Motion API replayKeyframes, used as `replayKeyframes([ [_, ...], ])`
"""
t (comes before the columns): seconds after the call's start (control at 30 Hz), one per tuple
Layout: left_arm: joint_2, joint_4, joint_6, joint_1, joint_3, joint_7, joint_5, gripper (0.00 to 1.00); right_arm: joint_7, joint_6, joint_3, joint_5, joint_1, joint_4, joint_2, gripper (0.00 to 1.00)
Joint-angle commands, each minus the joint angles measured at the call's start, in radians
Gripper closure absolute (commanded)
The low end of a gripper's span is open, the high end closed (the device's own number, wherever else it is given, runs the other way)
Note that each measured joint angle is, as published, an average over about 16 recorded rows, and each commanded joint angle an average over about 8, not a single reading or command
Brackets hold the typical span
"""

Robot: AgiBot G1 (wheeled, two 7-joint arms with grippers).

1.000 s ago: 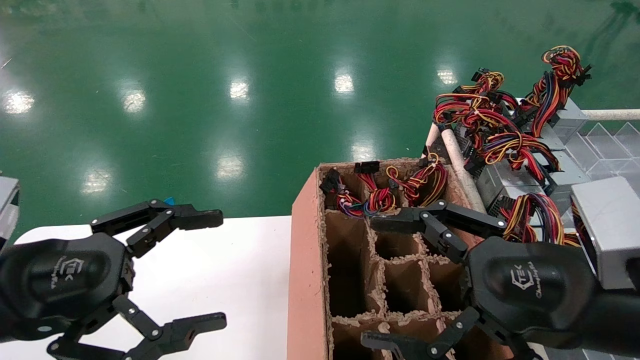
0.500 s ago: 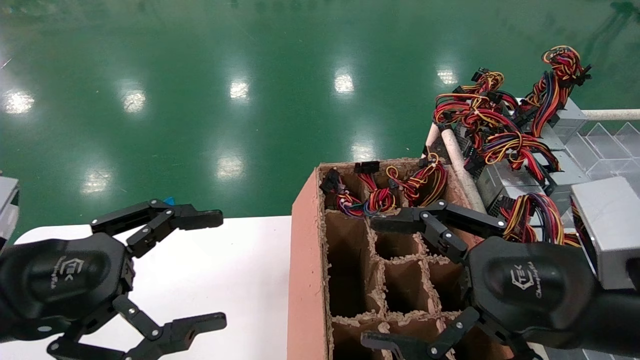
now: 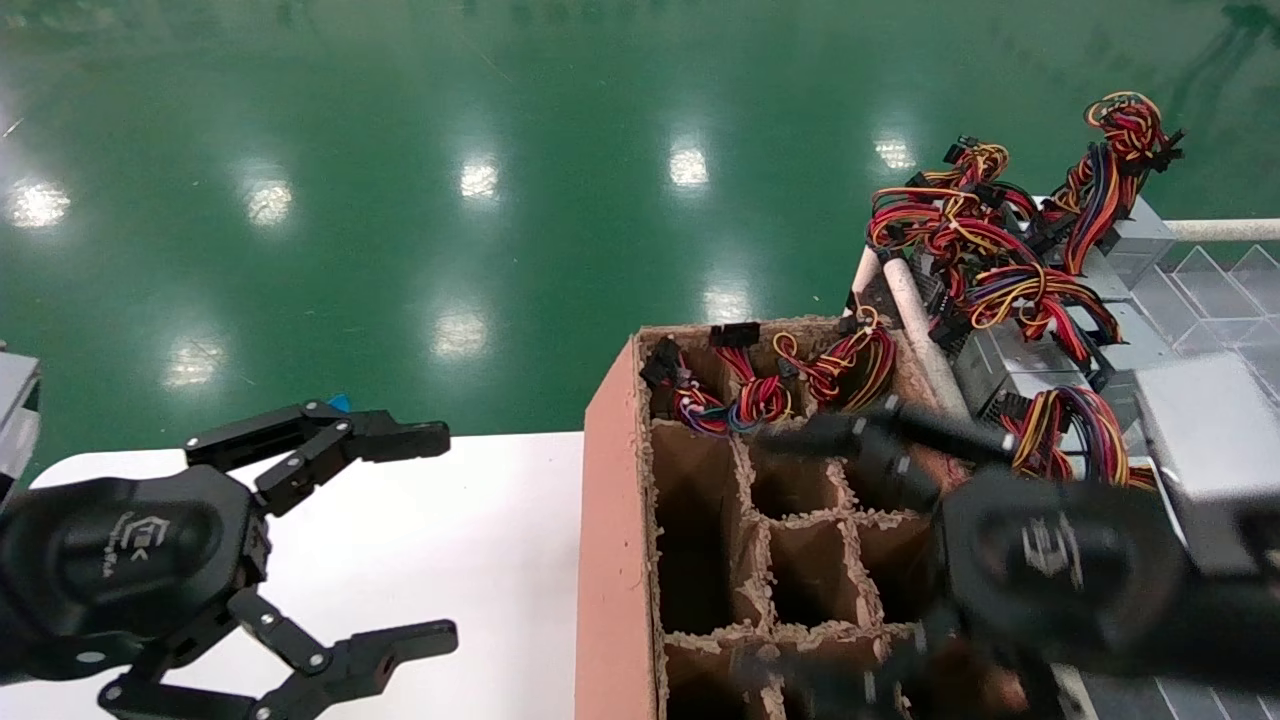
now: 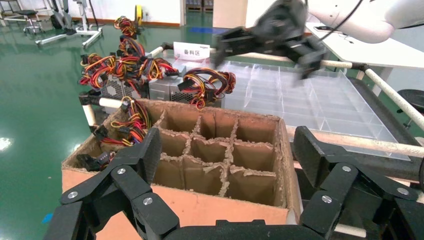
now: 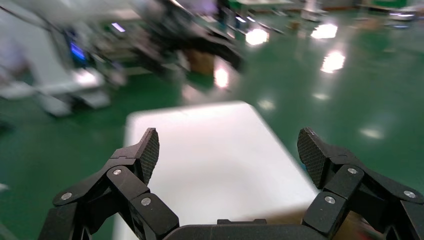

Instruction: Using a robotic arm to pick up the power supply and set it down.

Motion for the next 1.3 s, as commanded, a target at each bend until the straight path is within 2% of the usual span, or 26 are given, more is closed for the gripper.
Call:
replayKeyframes([
  [0.03, 0.000, 0.000, 0.000, 0.000, 0.000, 0.000, 0.000, 1.00, -0.029, 0.018, -0.003, -0.047, 0.016, -0.012, 0.004, 0.00],
  [0.27, 0.000, 0.000, 0.000, 0.000, 0.000, 0.000, 0.000, 1.00, -0.140, 0.045, -0.063, -0.205, 0.132, -0.224, -0.096, 0.00],
  [0.3, 0.000, 0.000, 0.000, 0.000, 0.000, 0.000, 0.000, 1.00, -0.154, 0.043, -0.072, -0.221, 0.150, -0.263, -0.113, 0.04],
  [0.37, 0.000, 0.000, 0.000, 0.000, 0.000, 0.000, 0.000, 1.00, -0.182, 0.037, -0.090, -0.249, 0.183, -0.344, -0.146, 0.21],
  [0.53, 0.000, 0.000, 0.000, 0.000, 0.000, 0.000, 0.000, 1.00, -0.267, 0.034, -0.120, -0.301, 0.262, -0.548, -0.227, 0.83],
  [0.57, 0.000, 0.000, 0.000, 0.000, 0.000, 0.000, 0.000, 1.00, -0.285, 0.035, -0.124, -0.308, 0.277, -0.589, -0.243, 0.92],
  [0.63, 0.000, 0.000, 0.000, 0.000, 0.000, 0.000, 0.000, 1.00, -0.326, 0.040, -0.133, -0.326, 0.307, -0.664, -0.272, 0.99],
  [0.9, 0.000, 0.000, 0.000, 0.000, 0.000, 0.000, 0.000, 1.00, -0.466, 0.039, -0.168, -0.390, 0.407, -0.887, -0.349, 1.00],
  [1.3, 0.000, 0.000, 0.000, 0.000, 0.000, 0.000, 0.000, 1.00, -0.597, 0.025, -0.178, -0.408, 0.478, -1.063, -0.393, 1.00],
])
